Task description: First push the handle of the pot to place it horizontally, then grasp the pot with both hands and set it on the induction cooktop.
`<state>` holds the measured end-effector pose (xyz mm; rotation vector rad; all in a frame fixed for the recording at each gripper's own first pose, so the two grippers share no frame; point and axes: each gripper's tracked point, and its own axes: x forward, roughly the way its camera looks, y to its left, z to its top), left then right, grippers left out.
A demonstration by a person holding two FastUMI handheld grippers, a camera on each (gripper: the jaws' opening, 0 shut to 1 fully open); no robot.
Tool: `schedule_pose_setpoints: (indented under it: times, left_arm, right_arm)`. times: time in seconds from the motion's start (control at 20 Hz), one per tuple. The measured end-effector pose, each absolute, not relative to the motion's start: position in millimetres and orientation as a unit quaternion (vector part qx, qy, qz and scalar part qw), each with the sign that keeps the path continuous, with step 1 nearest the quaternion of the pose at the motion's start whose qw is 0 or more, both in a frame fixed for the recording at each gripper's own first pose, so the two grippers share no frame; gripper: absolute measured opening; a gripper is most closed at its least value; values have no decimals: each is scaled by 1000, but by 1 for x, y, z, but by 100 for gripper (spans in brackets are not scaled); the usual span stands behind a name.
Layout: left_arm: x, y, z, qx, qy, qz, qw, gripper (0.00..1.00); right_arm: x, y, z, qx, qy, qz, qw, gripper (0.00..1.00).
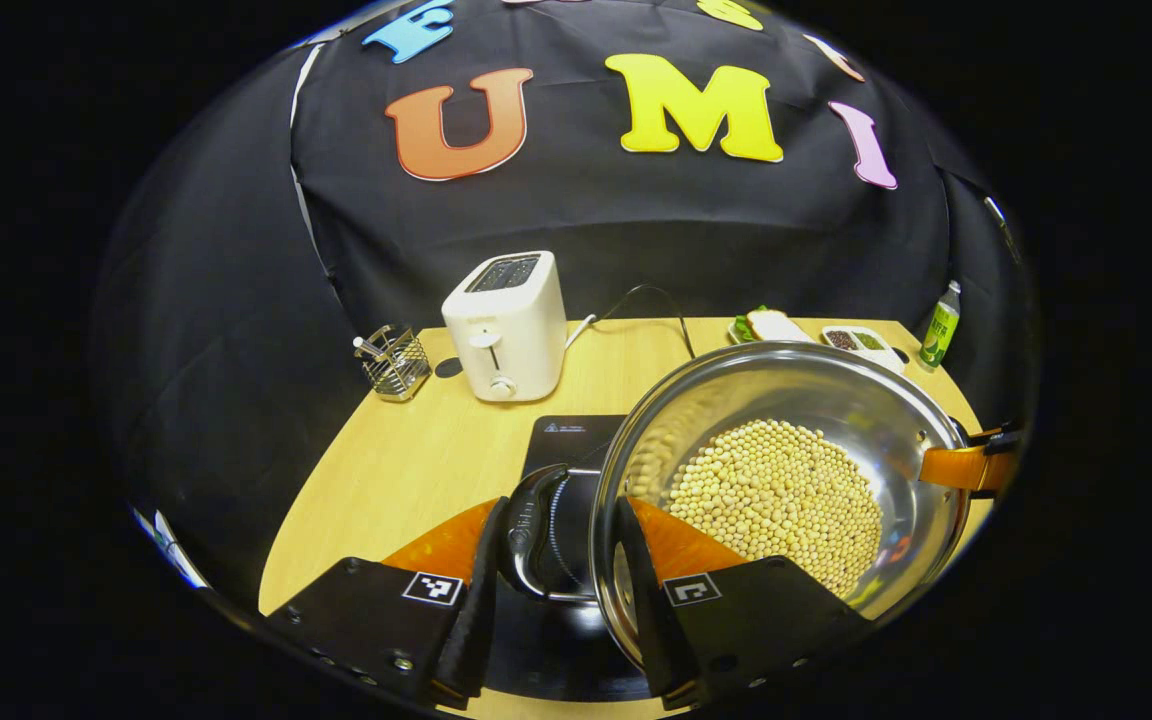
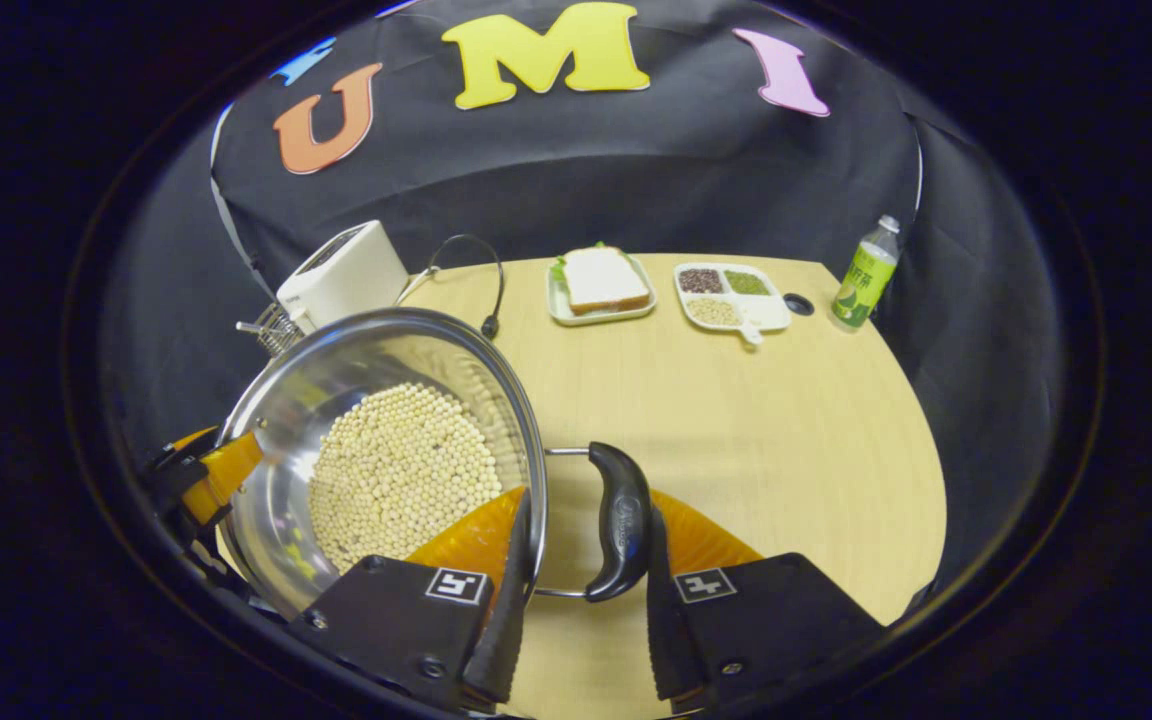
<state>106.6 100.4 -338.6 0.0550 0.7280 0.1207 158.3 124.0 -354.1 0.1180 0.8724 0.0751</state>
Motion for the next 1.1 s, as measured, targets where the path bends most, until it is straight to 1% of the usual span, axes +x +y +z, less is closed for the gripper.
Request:
schedule_pose_setpoints:
  times: [0.2,0.55,0.9,0.95,1.0,1.1]
  left_arm:
    - [116,124,-349,29,359,58,931,58]
    - [129,149,-372,36,368,59,927,58]
    - [134,149,-384,33,369,46,928,58]
    - [133,151,-385,39,368,42,928,59]
    - [134,151,-384,43,362,40,930,60]
    - [135,149,-383,47,361,40,931,63]
  right_arm:
    - [169,154,-364,63,426,31,902,52]
    - [179,177,-386,77,438,25,895,52]
    - [179,176,-386,64,432,9,900,52]
    - [180,177,-387,67,430,7,900,54]
    - [179,177,-388,66,430,6,900,52]
    - [179,176,-388,66,431,7,900,53]
